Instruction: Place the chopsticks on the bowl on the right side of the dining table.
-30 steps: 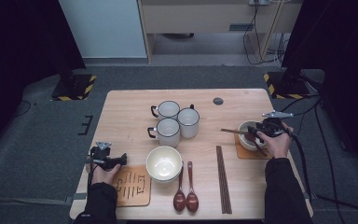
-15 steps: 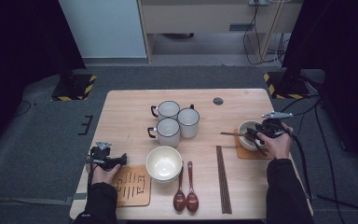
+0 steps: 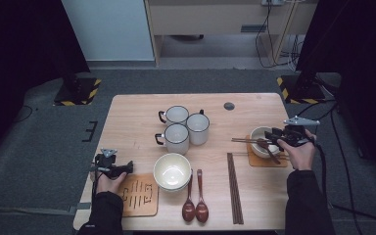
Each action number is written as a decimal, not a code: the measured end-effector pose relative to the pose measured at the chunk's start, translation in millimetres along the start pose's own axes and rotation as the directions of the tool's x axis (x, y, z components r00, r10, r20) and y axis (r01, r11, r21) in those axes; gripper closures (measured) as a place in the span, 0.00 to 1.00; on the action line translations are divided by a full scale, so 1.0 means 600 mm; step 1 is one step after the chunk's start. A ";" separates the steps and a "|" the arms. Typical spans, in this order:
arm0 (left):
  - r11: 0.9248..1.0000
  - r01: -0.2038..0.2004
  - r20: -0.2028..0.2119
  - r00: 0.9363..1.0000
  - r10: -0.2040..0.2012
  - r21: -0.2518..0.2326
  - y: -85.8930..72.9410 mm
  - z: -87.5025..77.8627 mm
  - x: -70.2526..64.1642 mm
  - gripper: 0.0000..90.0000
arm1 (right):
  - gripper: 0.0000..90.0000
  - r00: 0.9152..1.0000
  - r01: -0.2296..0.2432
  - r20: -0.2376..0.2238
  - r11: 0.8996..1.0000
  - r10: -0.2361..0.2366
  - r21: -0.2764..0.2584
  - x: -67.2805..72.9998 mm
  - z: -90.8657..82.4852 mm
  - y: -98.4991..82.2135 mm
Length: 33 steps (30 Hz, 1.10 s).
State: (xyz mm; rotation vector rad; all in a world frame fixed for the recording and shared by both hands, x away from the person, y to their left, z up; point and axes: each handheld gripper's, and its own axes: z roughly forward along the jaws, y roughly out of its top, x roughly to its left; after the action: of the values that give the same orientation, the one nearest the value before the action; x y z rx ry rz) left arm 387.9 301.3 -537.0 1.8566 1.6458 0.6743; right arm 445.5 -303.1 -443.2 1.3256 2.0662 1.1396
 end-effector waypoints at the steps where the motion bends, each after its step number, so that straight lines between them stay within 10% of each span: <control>1: 1.000 0.000 0.000 1.000 0.000 0.000 0.000 0.000 0.000 0.00 | 0.69 1.000 0.003 -0.001 1.000 -0.003 -0.010 0.000 -0.005 -0.001; 33: 1.000 0.000 0.000 1.000 0.000 0.000 0.000 0.000 0.000 0.00 | 0.91 0.993 -0.098 0.064 0.995 0.096 0.031 -0.043 -0.060 -0.075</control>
State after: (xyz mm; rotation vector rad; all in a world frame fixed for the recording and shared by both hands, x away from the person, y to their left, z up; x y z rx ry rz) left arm 387.9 301.3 -537.0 1.8563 1.6459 0.6742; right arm 407.1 -349.8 -461.3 1.4732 2.0048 1.0933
